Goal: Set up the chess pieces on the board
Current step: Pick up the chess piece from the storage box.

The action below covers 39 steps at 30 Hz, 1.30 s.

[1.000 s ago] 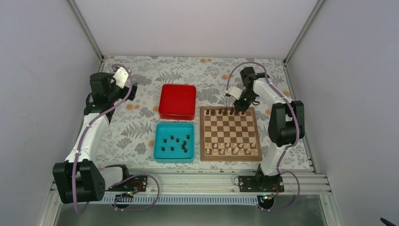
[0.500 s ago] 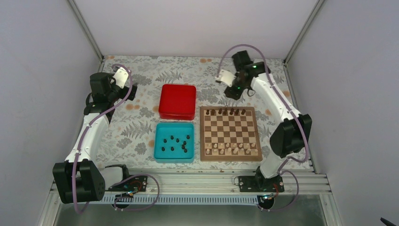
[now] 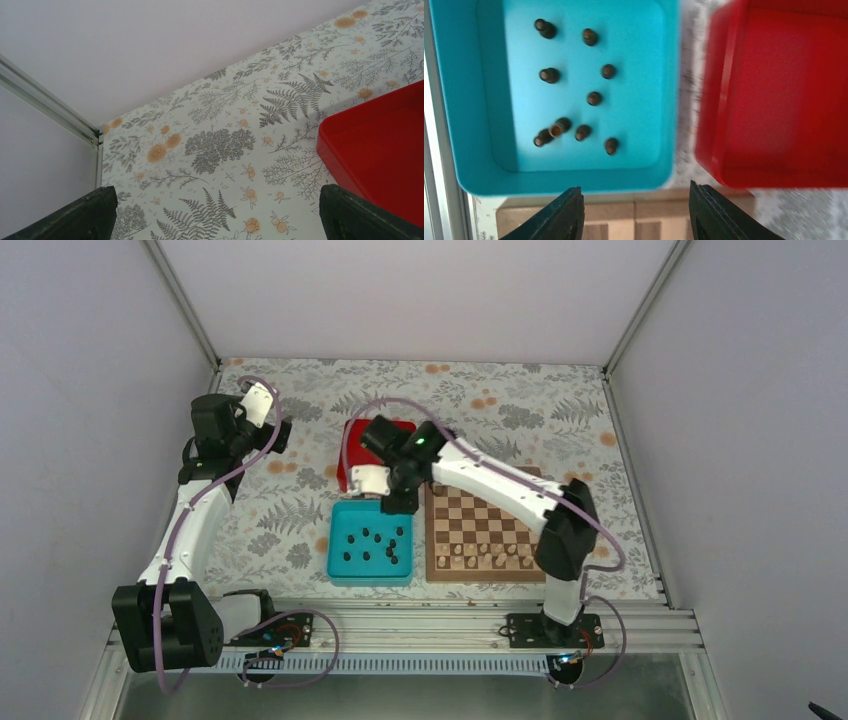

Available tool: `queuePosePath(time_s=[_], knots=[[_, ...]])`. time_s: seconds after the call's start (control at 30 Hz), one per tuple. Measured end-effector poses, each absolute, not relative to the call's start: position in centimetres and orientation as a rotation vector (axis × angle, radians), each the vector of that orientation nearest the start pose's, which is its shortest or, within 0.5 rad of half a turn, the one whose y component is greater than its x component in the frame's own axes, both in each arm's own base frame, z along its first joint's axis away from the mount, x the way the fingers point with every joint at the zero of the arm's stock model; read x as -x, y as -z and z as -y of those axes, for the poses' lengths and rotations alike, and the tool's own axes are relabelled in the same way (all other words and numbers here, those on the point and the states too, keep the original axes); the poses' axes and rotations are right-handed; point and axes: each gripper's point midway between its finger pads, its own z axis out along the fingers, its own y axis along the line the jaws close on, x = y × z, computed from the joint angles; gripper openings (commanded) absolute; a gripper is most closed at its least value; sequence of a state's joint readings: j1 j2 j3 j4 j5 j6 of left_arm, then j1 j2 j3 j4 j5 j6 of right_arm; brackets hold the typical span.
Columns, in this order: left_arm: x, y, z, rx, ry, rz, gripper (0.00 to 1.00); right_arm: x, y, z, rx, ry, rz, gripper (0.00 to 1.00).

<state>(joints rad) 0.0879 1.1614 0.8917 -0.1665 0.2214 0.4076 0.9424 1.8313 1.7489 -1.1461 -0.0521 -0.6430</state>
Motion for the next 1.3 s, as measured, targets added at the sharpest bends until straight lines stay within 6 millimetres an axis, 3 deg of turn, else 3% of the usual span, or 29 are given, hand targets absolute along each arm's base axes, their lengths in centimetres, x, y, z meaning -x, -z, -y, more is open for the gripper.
queuePosePath(time_s=[0.23, 0.4, 0.57, 0.83, 1.1, 1.3], knots=[[-38.8, -24.6, 0.4, -0.456, -0.097, -1.944, 1.00, -19.7, -11.0, -37.6, 2.237, -0.141, -1.971, 0.51], [-38.8, -24.6, 0.4, -0.456, -0.097, -1.944, 1.00, -17.7, -8.9, -37.9, 2.319, -0.135, -1.967, 0.48], [-38.8, -24.6, 0.4, -0.456, -0.097, -1.944, 1.00, -16.7, -7.2, -36.8, 2.366, -0.098, -1.990, 0.45], [-38.8, -24.6, 0.4, -0.456, -0.097, -1.944, 1.00, -17.0, -6.2, -36.3, 2.364, -0.047, -1.991, 0.44], [-38.8, -24.6, 0.4, -0.456, -0.097, -1.944, 1.00, -17.2, -5.9, -36.5, 2.360, -0.043, -1.982, 0.33], [-38.8, -24.6, 0.4, -0.456, -0.097, -1.944, 1.00, -17.2, -5.2, -36.5, 2.367, -0.041, -1.987, 0.31]])
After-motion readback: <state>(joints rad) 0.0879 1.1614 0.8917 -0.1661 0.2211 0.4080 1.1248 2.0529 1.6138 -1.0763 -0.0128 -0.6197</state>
